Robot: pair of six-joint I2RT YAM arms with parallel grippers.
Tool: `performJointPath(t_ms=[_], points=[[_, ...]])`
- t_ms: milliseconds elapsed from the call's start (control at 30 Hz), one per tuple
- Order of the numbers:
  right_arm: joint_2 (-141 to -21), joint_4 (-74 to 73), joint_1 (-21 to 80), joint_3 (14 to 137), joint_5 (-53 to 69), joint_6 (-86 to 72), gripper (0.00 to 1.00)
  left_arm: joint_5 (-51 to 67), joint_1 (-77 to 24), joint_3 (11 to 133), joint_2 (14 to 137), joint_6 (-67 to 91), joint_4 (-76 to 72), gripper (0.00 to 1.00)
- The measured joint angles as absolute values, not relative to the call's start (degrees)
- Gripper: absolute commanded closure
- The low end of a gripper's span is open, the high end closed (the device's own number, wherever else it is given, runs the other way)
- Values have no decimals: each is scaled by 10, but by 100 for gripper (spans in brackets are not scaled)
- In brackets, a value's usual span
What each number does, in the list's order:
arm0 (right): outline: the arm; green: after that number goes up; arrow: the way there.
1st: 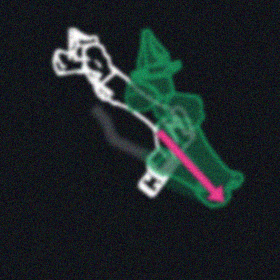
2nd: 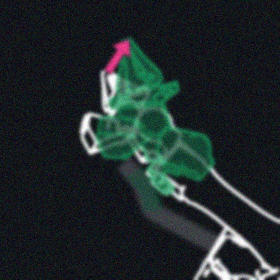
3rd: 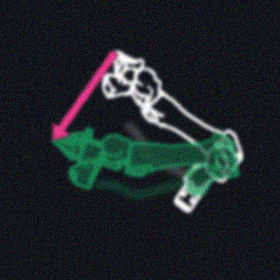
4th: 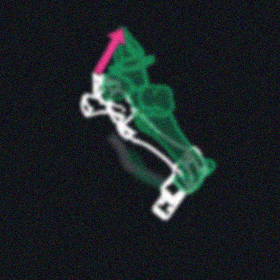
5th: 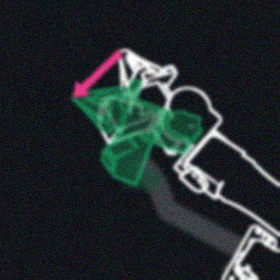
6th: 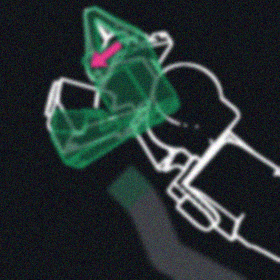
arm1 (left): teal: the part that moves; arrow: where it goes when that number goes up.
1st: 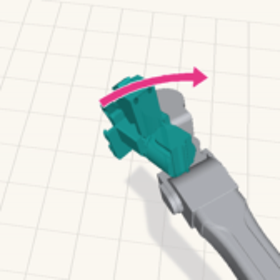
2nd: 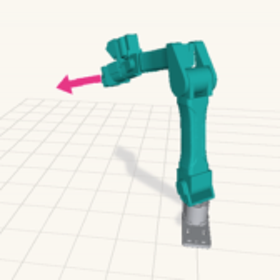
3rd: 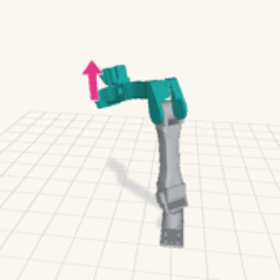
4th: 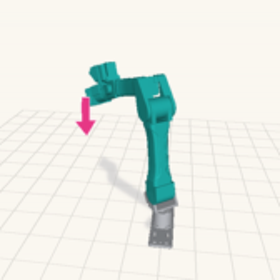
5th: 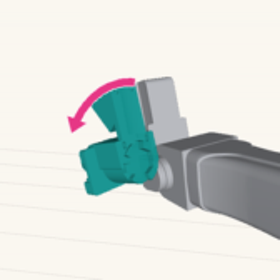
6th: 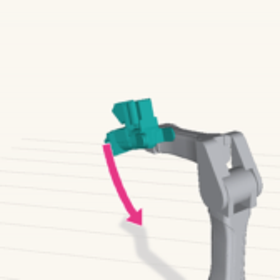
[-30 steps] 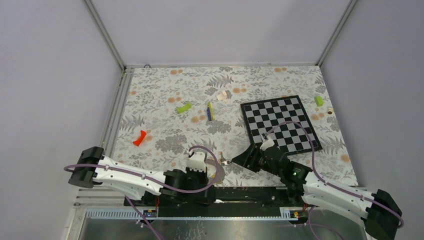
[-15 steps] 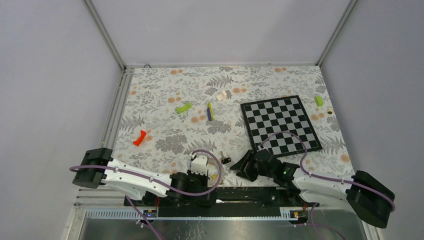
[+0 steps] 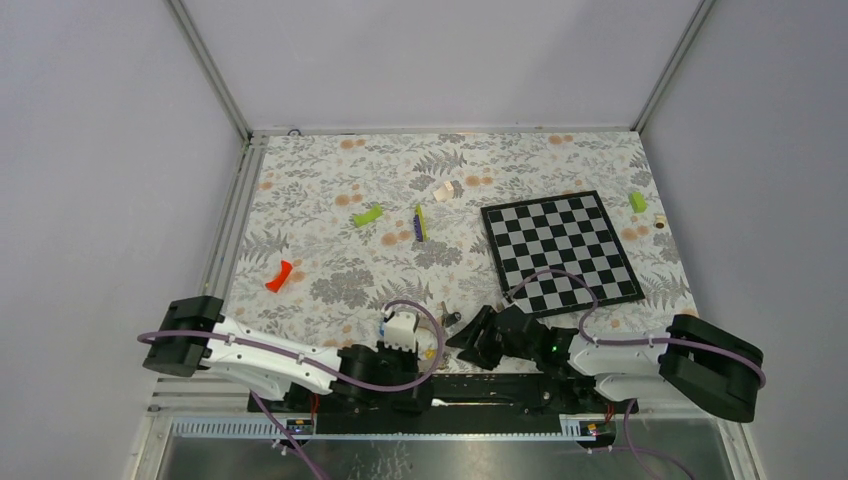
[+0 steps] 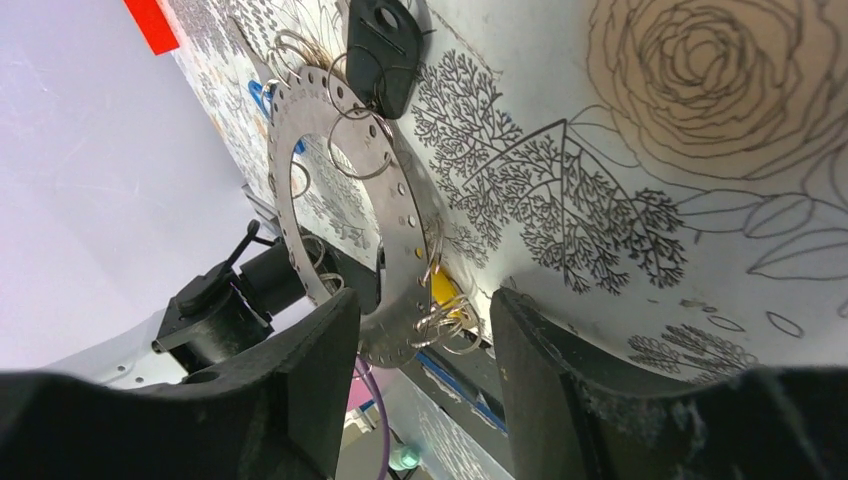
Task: Remove the keys from the keyring
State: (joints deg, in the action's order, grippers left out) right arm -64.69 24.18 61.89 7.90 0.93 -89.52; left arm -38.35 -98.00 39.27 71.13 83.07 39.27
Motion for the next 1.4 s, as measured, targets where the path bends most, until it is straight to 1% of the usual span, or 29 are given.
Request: performJointPath(t_ms=[433, 533, 567, 633, 700, 833, 900, 1067, 1100, 1133, 1233, 1333, 1400], points=[[-759, 362, 623, 99, 1, -927, 40, -387, -980, 405, 690, 807, 391, 100], [-800, 413, 623, 103, 2, -934, 42, -386, -980, 405, 690, 802, 394, 100], [-814, 432, 623, 103, 1, -937, 44, -386, -980, 405, 689, 800, 396, 100], [-847, 476, 623, 104, 1, -943, 57, -386, -980, 405, 689, 799, 399, 100], [-878, 510, 623, 104, 3, -949, 66, -386, -980, 405, 686, 798, 399, 100], [-937, 580, 623, 103, 14, -958, 83, -386, -979, 405, 682, 799, 395, 100], [-954, 620, 623, 103, 16, -958, 90, -386, -979, 405, 676, 800, 403, 100], [-968, 680, 623, 93, 12, -953, 99, -386, -979, 397, 658, 809, 408, 100], [-968, 689, 623, 87, 10, -950, 100, -386, -979, 397, 657, 811, 407, 98], [-966, 696, 623, 83, 8, -945, 100, -386, -979, 396, 656, 815, 405, 90], [-933, 698, 623, 74, -5, -910, 100, -387, -979, 396, 651, 820, 404, 79], [-847, 649, 623, 76, -20, -834, 100, -396, -979, 397, 633, 823, 408, 69], [-769, 586, 623, 85, -34, -771, 100, -406, -979, 400, 617, 821, 410, 59]])
